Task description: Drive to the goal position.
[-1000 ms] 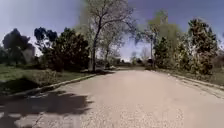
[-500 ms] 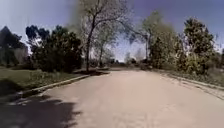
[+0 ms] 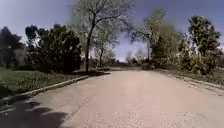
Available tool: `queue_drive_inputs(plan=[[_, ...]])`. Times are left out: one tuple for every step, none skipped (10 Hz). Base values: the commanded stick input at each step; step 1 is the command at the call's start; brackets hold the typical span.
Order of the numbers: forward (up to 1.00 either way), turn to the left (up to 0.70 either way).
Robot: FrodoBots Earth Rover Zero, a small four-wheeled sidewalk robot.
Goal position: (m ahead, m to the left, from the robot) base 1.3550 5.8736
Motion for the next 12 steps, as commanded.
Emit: queue_drive_inputs(plan=[[0.7,0.0],[0.7,0.0],[0.7,0.0],[0.7,0.0],[0.7,0.0],[0.7,0.0],[0.7,0.0],[0.7,0.0],[0.7,0.0],[0.7,0.0],[0.7,0.0],[0.7,0.0]])
